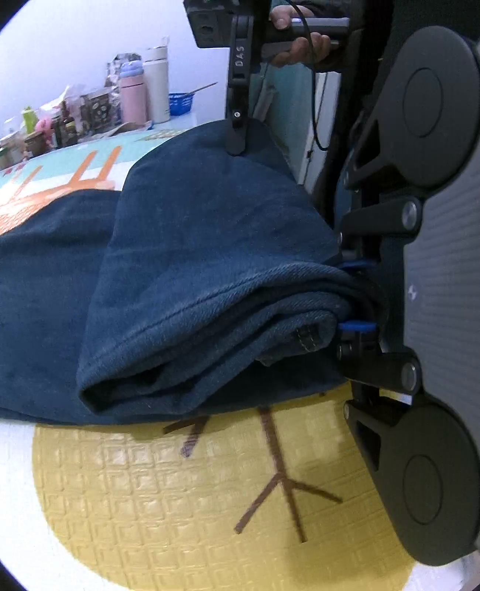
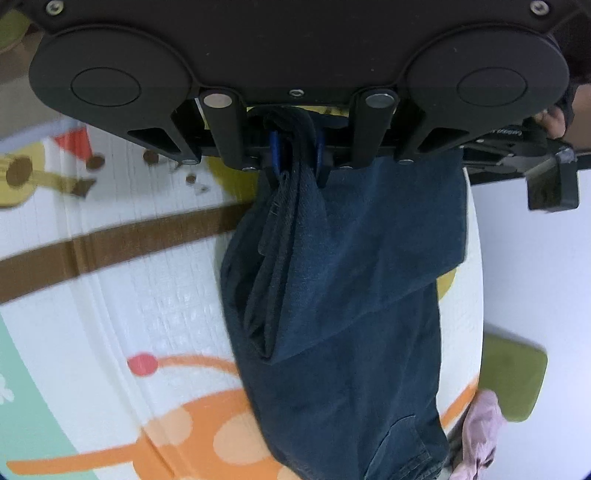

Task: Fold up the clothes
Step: 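Fold the held jeans edge over toward the waistband with both grippers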

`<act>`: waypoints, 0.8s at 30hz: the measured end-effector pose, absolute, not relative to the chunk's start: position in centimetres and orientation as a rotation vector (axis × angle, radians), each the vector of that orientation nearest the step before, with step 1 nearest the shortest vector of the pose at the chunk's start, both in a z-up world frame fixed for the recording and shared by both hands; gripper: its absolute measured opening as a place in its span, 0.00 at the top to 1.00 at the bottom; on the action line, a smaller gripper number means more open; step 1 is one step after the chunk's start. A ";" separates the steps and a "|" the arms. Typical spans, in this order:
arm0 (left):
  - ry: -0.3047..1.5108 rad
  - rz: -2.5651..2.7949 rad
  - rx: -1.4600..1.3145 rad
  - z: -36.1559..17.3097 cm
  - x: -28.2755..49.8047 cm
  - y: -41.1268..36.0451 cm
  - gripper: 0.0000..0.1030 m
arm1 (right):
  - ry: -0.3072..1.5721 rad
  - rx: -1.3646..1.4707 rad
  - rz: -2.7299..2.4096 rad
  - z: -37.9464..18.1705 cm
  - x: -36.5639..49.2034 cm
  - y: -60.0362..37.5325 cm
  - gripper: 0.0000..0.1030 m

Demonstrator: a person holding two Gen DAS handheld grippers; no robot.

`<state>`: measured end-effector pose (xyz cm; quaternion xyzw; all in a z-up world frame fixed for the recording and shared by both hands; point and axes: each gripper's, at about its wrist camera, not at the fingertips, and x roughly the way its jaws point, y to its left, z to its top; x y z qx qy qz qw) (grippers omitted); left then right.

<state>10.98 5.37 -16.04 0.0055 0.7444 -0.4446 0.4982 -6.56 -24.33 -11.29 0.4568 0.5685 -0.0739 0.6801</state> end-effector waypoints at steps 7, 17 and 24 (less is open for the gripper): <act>1.811 -1.143 -0.125 -12.8 13.0 6.6 0.75 | 1.205 1.052 -0.097 -6.3 -7.1 -24.2 0.84; 1.869 -1.111 -0.107 -13.3 15.2 6.8 0.75 | 1.222 1.161 -0.153 -5.3 -5.7 -26.9 0.84; 2.000 -1.005 -0.018 -18.2 13.4 7.5 0.74 | 1.411 1.174 -0.215 -10.9 -6.5 -25.2 0.84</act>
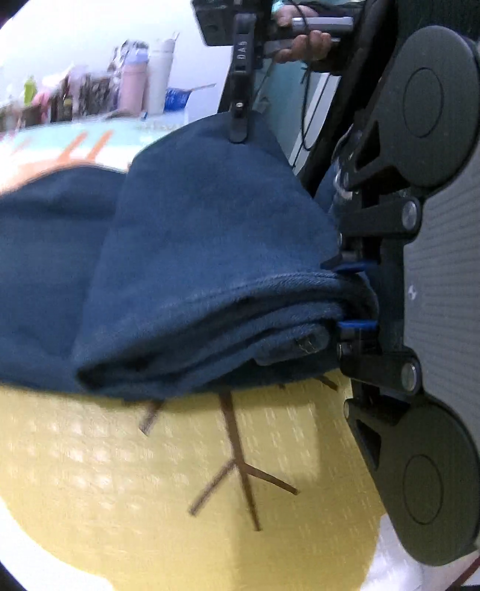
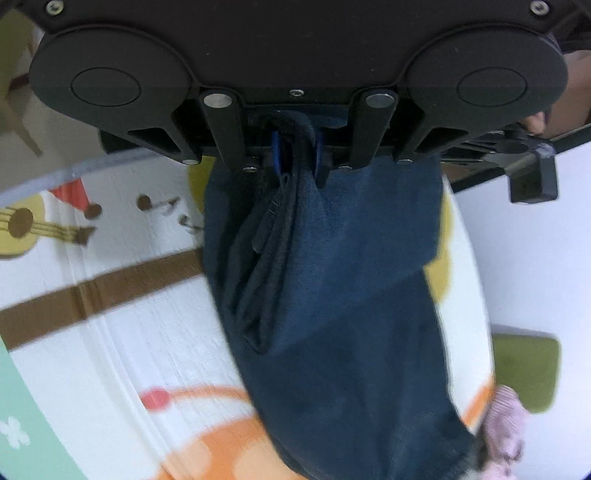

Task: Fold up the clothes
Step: 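Fold the held jeans edge over toward the waistband with both grippers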

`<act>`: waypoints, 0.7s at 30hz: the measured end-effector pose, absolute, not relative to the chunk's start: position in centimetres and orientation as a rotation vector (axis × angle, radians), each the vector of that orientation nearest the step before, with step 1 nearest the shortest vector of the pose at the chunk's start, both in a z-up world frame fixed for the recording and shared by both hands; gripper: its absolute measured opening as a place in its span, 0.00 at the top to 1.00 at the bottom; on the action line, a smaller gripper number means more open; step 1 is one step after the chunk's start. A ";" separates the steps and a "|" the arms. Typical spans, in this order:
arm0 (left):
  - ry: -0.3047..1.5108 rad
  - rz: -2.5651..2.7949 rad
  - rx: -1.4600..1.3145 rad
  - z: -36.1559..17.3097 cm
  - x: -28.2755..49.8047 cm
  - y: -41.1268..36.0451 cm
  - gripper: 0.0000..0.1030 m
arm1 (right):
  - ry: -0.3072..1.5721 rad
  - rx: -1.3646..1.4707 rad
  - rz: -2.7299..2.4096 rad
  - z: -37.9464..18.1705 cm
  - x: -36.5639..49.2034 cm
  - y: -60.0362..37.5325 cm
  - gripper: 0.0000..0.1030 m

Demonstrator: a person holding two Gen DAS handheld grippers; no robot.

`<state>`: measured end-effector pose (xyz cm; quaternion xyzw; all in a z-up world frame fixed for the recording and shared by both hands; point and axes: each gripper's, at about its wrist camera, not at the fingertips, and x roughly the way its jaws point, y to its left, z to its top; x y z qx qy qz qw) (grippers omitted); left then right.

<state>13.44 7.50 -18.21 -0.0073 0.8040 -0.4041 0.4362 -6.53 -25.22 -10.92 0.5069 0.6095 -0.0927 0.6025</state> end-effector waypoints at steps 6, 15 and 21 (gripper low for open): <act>2.031 -0.996 0.053 -19.8 12.4 6.4 0.71 | 1.462 1.152 -0.267 -13.3 -7.9 -24.5 0.84; 1.994 -0.954 0.135 -20.9 11.3 5.9 0.65 | 1.444 1.074 -0.340 -15.6 -9.8 -22.8 0.78; 1.888 -1.010 0.277 -18.2 11.1 5.5 0.61 | 1.359 1.110 -0.381 -14.0 -11.7 -23.3 0.67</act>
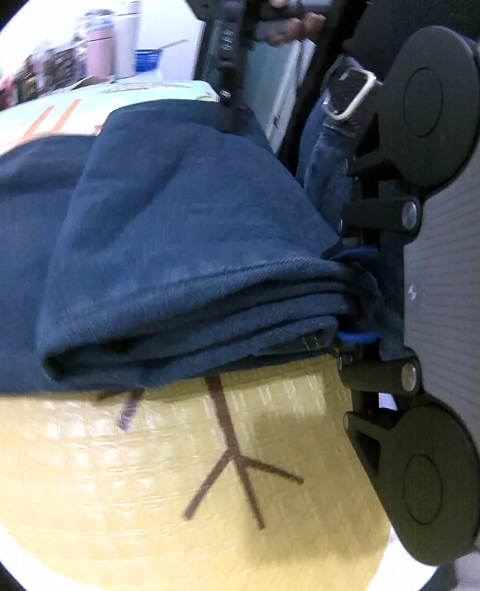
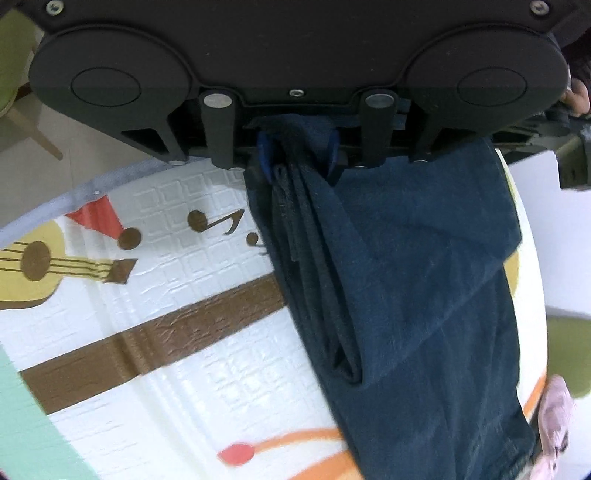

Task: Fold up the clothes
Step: 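Fold the held jeans edge over toward the waistband with both grippers, then lower the folded jeans onto the mat with both grippers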

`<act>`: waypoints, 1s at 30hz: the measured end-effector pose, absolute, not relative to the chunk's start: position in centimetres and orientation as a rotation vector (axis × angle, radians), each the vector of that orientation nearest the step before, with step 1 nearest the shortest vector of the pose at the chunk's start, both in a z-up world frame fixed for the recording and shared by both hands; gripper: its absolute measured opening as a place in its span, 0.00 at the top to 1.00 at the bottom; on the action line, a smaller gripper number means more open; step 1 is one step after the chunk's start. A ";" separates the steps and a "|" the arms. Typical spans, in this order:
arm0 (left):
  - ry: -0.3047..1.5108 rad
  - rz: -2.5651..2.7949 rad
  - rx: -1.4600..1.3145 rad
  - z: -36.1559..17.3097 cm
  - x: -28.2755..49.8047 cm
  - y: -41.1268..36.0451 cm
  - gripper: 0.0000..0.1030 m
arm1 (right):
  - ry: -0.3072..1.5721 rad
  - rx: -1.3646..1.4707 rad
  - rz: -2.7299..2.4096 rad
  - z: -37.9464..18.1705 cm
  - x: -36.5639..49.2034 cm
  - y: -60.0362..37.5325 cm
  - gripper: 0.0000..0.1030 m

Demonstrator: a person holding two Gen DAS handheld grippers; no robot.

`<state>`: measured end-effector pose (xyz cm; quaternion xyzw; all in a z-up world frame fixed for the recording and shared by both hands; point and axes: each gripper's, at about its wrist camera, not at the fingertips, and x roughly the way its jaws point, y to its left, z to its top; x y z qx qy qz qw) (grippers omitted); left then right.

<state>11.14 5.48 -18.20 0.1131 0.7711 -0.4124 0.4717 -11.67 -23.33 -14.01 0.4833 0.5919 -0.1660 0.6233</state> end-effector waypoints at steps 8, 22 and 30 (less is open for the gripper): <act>1.604 -1.192 0.450 -10.8 11.6 4.2 0.58 | 1.172 1.162 -0.428 -11.2 -15.4 -24.1 0.52; 1.068 -1.573 0.665 -7.3 12.1 -1.4 0.56 | 0.761 1.368 -0.720 -13.0 -24.3 -12.3 0.47; 0.952 -1.763 0.802 -9.3 9.0 -3.8 0.57 | 0.473 1.469 -0.883 -14.9 -23.2 -2.8 0.47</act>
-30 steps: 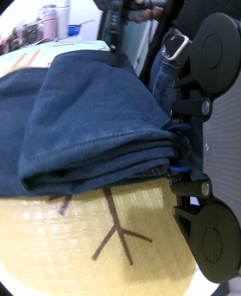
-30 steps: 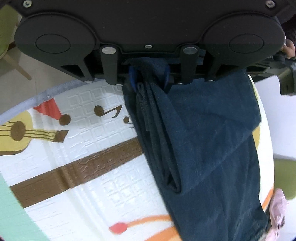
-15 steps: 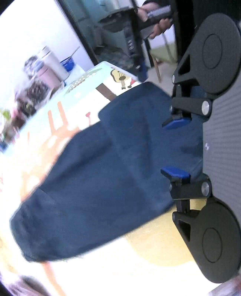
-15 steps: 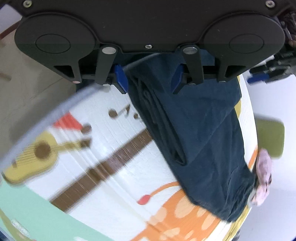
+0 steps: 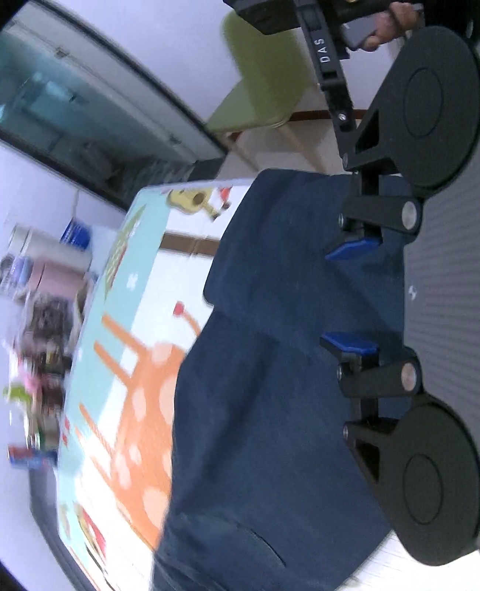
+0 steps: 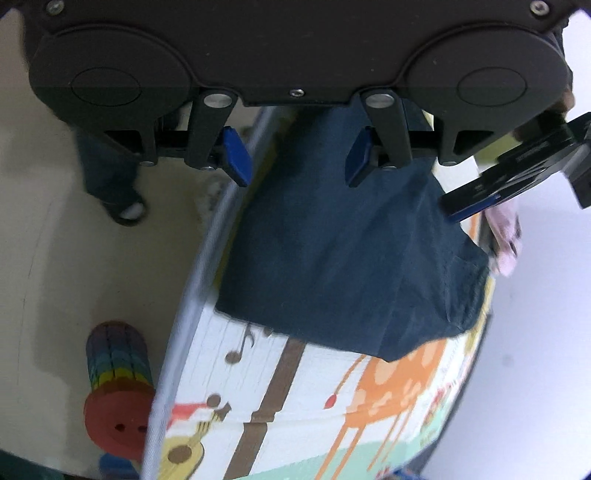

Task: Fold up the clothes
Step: 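Lower the folded jeans onto the mat with both grippers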

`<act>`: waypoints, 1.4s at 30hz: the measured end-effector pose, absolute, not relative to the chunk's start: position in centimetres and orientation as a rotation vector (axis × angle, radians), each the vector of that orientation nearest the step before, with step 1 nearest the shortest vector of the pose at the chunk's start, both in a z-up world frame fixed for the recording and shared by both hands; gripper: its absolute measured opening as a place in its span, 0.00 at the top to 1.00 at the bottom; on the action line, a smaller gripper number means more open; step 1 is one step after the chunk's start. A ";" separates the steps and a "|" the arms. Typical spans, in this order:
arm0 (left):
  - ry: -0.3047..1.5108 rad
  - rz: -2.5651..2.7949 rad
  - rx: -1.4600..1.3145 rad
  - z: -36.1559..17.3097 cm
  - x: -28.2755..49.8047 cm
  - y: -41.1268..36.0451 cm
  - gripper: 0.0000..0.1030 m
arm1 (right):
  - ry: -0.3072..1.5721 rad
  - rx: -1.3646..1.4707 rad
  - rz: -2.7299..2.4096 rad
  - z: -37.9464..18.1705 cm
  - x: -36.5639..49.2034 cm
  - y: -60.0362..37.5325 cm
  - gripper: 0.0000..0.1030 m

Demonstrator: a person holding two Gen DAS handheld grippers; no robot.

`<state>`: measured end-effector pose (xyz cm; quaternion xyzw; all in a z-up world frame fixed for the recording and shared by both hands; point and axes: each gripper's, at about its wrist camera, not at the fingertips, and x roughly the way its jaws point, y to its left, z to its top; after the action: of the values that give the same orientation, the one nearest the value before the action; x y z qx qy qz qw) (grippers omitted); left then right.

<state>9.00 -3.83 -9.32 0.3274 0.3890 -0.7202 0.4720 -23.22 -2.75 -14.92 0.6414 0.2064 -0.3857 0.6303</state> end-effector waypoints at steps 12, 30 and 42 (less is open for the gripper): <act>0.936 -1.689 0.968 -13.9 7.9 -6.2 0.59 | 0.308 1.553 -0.998 -18.5 -21.7 -0.8 0.45; 0.965 -1.572 0.972 -15.7 10.9 -7.2 0.48 | 0.173 1.581 -1.018 -20.9 -19.8 -1.2 0.38; 0.958 -1.561 0.981 -15.1 11.1 -7.0 0.46 | 0.260 1.493 -1.029 -18.6 -20.9 -2.0 0.86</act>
<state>11.11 -7.03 -15.15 0.4069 0.3973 -0.6475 0.5073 -20.87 -2.02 -18.63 0.6464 0.1126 -0.4457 0.6090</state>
